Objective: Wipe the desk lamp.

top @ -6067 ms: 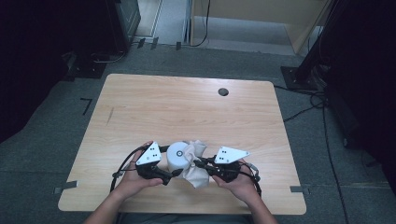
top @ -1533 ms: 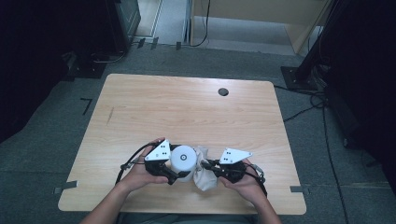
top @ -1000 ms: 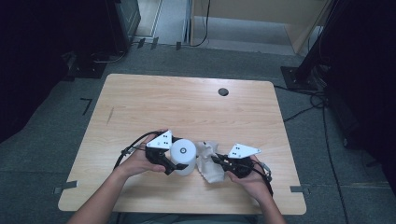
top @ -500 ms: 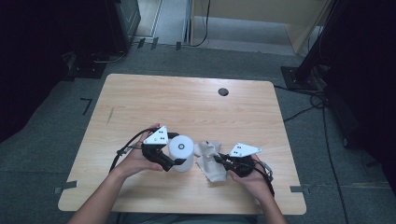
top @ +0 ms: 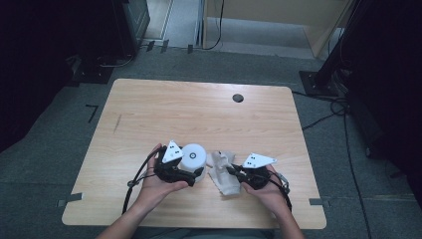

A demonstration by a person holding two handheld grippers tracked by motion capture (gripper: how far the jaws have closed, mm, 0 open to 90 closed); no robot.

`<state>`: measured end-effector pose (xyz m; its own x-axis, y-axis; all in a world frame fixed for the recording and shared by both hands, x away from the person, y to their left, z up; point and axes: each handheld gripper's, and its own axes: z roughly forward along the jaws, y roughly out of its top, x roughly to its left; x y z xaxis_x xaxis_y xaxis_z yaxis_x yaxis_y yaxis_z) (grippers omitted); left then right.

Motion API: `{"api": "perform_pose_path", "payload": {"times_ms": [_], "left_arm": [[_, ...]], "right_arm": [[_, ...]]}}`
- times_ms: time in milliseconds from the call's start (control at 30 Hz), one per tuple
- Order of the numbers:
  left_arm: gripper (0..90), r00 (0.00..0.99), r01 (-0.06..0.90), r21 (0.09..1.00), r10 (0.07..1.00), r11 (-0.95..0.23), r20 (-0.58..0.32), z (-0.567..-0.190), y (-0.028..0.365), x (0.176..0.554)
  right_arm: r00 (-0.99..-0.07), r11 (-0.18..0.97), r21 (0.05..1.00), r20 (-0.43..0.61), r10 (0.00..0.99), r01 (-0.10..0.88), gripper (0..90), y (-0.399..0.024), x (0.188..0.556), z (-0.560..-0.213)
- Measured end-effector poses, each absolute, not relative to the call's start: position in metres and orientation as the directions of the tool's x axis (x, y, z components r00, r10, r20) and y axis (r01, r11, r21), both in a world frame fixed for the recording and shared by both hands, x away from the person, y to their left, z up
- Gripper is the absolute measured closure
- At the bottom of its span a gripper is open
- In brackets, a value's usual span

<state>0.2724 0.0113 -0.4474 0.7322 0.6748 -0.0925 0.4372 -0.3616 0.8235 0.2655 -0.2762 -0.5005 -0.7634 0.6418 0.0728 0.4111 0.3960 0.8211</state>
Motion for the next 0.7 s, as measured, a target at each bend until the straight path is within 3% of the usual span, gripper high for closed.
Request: {"api": "perform_pose_path", "payload": {"times_ms": [300,433,700], "left_arm": [[0.0,0.702,0.455,0.813,0.709,-0.364,-0.075,-0.456,0.001,0.276],[6.7,0.71,0.44,0.818,0.701,-0.37,-0.066,-0.458,0.004,0.279],[7.7,0.802,0.35,0.84,0.596,-0.414,-0.041,-0.461,0.014,0.284]], "right_arm": [[-0.765,0.404,0.821,0.062,0.641,0.404,81.3,-0.274,0.266,-0.502],[-0.764,0.403,0.821,0.061,0.642,0.404,81.4,-0.274,0.266,-0.502],[-0.769,0.389,0.837,0.057,0.637,0.385,82.0,-0.269,0.263,-0.497]]}}
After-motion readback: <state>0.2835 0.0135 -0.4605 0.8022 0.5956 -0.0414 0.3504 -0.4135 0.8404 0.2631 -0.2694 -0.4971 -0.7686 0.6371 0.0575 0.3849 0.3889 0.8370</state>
